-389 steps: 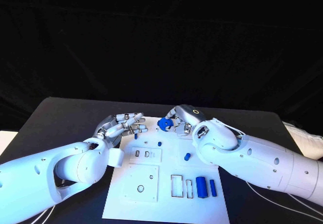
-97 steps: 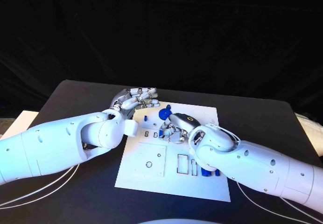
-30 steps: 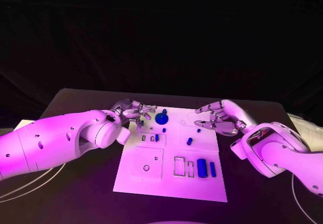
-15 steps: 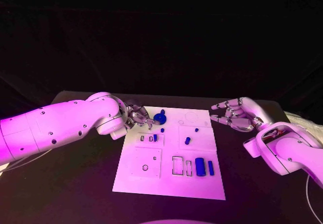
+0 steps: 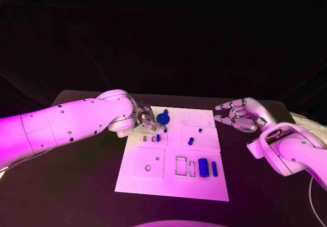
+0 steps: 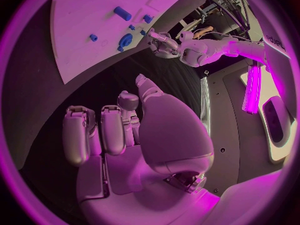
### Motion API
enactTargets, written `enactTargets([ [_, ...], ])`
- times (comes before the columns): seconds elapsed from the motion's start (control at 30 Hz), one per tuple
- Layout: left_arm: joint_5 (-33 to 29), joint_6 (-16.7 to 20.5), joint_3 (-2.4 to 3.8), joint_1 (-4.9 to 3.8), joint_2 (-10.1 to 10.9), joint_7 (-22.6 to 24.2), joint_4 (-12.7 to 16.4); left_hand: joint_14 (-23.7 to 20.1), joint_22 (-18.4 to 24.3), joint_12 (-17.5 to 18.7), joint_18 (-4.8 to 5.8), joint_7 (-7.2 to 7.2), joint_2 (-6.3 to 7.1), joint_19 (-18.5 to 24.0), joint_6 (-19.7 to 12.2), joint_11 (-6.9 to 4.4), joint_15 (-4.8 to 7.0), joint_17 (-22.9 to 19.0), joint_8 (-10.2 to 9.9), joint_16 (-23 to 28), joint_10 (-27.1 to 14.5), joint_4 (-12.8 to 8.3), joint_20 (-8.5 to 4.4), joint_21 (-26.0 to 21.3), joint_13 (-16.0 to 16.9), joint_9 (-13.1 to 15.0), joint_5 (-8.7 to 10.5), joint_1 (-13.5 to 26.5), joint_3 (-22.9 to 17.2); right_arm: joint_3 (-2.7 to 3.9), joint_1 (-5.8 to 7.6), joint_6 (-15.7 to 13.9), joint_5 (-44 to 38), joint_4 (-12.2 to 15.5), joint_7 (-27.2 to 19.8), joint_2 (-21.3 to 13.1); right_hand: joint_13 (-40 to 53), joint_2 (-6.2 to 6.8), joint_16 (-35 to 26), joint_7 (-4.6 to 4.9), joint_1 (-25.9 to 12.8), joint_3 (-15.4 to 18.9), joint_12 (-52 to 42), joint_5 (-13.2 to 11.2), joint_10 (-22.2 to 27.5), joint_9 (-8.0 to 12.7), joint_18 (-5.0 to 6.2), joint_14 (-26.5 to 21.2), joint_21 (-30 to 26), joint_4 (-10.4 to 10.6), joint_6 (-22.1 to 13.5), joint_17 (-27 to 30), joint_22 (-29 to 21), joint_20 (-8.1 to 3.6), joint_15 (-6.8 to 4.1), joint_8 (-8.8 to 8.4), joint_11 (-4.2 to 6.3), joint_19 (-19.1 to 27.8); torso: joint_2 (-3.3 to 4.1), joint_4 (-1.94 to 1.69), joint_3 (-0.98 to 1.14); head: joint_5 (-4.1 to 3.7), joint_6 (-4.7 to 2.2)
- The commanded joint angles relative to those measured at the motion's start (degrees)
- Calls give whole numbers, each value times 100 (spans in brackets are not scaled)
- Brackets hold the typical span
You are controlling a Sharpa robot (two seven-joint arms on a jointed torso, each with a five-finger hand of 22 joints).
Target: Assemble the parts on the task board
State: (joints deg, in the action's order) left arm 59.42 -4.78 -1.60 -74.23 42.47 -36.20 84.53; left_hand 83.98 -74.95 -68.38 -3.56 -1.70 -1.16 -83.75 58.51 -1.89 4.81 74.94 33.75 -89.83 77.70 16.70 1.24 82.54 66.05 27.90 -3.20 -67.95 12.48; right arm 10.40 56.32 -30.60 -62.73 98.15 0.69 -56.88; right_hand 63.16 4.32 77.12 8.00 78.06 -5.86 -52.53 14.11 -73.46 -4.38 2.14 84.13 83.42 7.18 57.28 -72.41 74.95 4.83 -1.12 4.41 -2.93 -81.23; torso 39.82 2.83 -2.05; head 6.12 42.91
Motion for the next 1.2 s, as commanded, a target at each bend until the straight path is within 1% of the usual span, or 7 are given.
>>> enactTargets([
  [0.03, 169, -395, -12, -7, -88, -125, -65, 602, -255, -44, 85, -8, 82, -47, -59, -16, 43, 1506, 55, -17, 31, 6, -6, 31, 25, 65, 41, 92, 70, 3, -15, 90, -160, -13, 90, 21, -14, 3, -24, -6, 33, 13, 20, 41, 27, -1, 117, 197, -40, -23, 29, 12, 141, 11, -28, 16, 12, 47, 3, -2, -5, -22, 21],
  [0.2, 174, -592, -45, -7, -192, -148, -154, 602, -284, -90, 89, 7, 149, -50, -124, -28, 55, 1506, 175, -17, 32, 8, -19, 46, 70, 233, 44, 160, 50, 3, -41, 116, -407, -24, 127, 53, -40, 10, -37, -6, 25, 20, 50, 57, 37, -1, 119, 196, -46, -18, 30, 24, 132, 10, -28, 15, 13, 52, 8, -2, 4, 4, 59],
  [0.4, 197, -769, -59, -6, -239, -163, -197, 602, -314, -84, 94, 15, 136, -58, -156, -35, 61, 1506, 231, -17, 20, 9, -26, 62, 60, 316, 45, 191, 30, 3, -51, 132, -479, -32, 158, 61, -49, 14, -42, -7, 16, 26, 57, 67, 38, -1, 120, 196, -49, -12, 32, 28, 128, 9, -29, 14, 13, 54, 2, -9, -3, 8, 78],
  [0.93, 299, -917, -61, -3, -264, -172, -208, 602, -364, -72, 103, 33, 35, -74, -206, -51, 74, 1506, 331, -17, 8, -5, -37, 89, 37, 471, 42, 158, -3, 3, -75, 185, -501, -75, 200, 91, -56, 16, -43, -9, -9, 38, 53, 83, 28, -1, 119, 200, -52, 7, 39, 23, 126, 8, -30, 15, 14, 52, 5, -21, -1, 15, 127],
  [1.03, 303, -930, -65, 0, -291, -176, -240, 602, -375, -75, 104, 37, -24, -77, -226, -55, 76, 1506, 361, -17, 9, -15, -38, 95, 37, 525, 34, 108, -23, 3, -77, 197, -501, -76, 203, 95, -56, 16, -43, -9, -9, 38, 53, 83, 28, -1, 119, 200, -52, 7, 39, 23, 126, 8, -30, 15, 14, 52, 9, -15, 0, 24, 134],
  [1.1, 304, -949, -67, 1, -306, -183, -261, 602, -388, -85, 106, 39, -114, -79, -265, -57, 75, 1506, 394, -17, 12, -41, -37, 100, 43, 604, -132, -46, -85, 3, -77, 206, -501, -76, 205, 96, -59, 17, -45, -10, -21, 45, 51, 87, 22, 0, 119, 201, -54, 16, 41, 23, 125, 7, -30, 15, 15, 51, 11, -14, -1, 23, 136],
  [1.2, 305, -988, -69, 3, -322, -189, -285, 602, -406, -91, 108, 39, -141, -84, -300, -55, 74, 1506, 422, -17, 13, -36, -35, 108, 44, 684, -289, -137, -113, 3, -78, 218, -501, -78, 209, 96, -59, 17, -45, -10, -24, 47, 50, 89, 21, 0, 119, 202, -54, 18, 41, 22, 125, 7, -30, 15, 15, 51, 15, -6, -1, 21, 151],
])
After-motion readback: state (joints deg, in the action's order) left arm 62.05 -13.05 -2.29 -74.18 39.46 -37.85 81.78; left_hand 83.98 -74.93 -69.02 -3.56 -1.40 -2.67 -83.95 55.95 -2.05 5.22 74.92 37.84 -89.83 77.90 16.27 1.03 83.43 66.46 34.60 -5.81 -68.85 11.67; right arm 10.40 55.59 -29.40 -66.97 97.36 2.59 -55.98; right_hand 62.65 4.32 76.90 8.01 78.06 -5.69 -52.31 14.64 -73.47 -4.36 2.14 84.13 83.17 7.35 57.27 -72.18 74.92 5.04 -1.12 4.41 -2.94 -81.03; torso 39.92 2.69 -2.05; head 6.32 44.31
